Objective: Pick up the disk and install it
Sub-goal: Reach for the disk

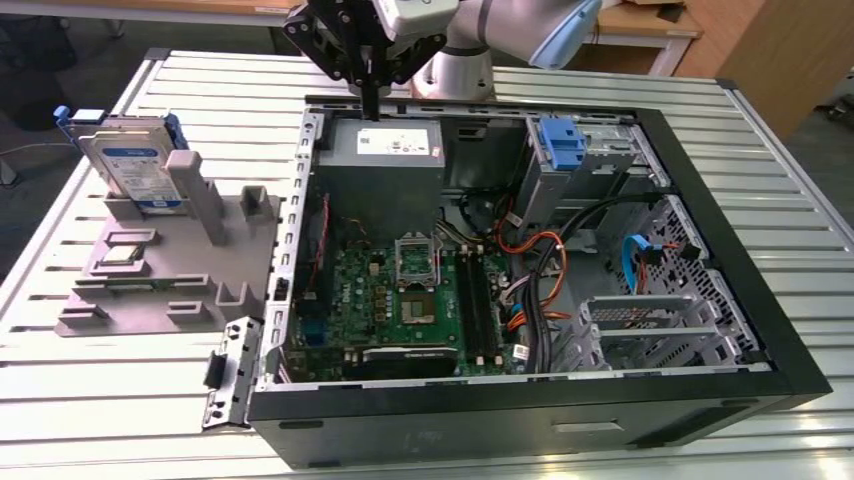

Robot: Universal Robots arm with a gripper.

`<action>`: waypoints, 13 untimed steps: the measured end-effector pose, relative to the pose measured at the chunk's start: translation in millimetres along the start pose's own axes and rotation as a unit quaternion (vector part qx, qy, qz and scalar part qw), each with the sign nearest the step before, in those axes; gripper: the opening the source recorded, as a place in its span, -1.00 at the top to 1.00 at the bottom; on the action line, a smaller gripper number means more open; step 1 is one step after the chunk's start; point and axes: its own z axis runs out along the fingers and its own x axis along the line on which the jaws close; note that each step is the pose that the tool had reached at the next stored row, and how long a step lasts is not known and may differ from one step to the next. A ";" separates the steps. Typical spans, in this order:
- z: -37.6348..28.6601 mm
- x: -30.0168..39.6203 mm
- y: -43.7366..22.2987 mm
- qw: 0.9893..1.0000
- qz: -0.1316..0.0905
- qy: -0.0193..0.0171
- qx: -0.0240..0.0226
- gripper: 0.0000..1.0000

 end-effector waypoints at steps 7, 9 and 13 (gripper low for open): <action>-0.1 2.3 -0.2 1.000 0.000 0.000 0.000 0.80; -0.1 4.5 -0.3 1.000 0.000 0.000 0.000 0.80; -0.2 9.7 -0.7 1.000 0.000 0.000 0.000 0.80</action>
